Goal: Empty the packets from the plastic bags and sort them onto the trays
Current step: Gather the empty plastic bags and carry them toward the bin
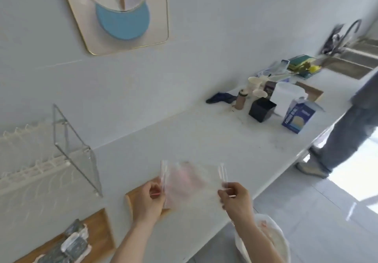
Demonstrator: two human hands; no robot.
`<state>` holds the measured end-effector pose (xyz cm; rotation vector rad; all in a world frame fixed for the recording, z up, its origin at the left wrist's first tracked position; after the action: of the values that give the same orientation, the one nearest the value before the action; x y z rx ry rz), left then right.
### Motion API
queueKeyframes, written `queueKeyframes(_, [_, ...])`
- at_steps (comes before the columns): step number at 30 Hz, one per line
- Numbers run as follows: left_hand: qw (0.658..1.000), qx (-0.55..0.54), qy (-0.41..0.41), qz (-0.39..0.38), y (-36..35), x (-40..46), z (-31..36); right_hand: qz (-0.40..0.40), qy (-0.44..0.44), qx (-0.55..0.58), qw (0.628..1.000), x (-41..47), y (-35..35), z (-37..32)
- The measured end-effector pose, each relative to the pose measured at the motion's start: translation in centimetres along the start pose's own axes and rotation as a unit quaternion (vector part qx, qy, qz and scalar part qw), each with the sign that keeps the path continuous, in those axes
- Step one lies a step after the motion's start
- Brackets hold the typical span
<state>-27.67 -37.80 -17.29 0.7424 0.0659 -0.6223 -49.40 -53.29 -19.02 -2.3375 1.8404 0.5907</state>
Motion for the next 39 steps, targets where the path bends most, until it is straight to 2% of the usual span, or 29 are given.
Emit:
queueKeyframes(5, [0.993, 0.049, -0.078, -0.078, -11.5, -0.8, 6.4, 0.087, -0.033, -0.008, 0.996, 4.3, 11.5, 3.2])
queueKeyframes(9, [0.98, 0.083, -0.11, -0.145, -19.4, -3.6, 10.0, 0.173, -0.084, -0.007, 0.981, 4.9, 19.7, 6.5])
queueKeyframes(15, [0.947, 0.133, -0.127, -0.263, -29.9, -7.9, 10.9, 0.273, -0.179, 0.011, 0.945, 2.8, 27.4, 12.9])
queueKeyframes(21, [0.91, 0.22, -0.086, -0.342, -37.9, -9.4, 5.2, 0.315, -0.285, 0.016, 0.905, 1.2, 29.3, 22.1])
queueKeyframes(27, [0.889, 0.28, -0.044, -0.36, -44.2, -8.6, -1.2, 0.326, -0.351, 0.038, 0.877, 2.9, 29.0, 30.5])
queueKeyframes(34, [0.879, 0.315, -0.035, -0.356, -52.6, -5.3, -6.6, 0.326, -0.362, 0.033, 0.873, 9.6, 29.5, 38.7])
queueKeyframes(39, [0.88, 0.322, -0.037, -0.347, -58.0, -3.3, -10.3, 0.332, -0.326, 0.01, 0.885, 15.3, 30.1, 43.1])
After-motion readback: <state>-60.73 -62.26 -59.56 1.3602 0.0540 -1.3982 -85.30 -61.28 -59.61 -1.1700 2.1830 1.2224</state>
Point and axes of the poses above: each hand's wrist, its own x-axis towards the middle knuckle, its own y-axis out of the back of the hand, z = x × y, the point moved 4 cm from there along x, towards the middle knuckle, and after that the axes turned 12 degrees about x, right-handed, at the moved point
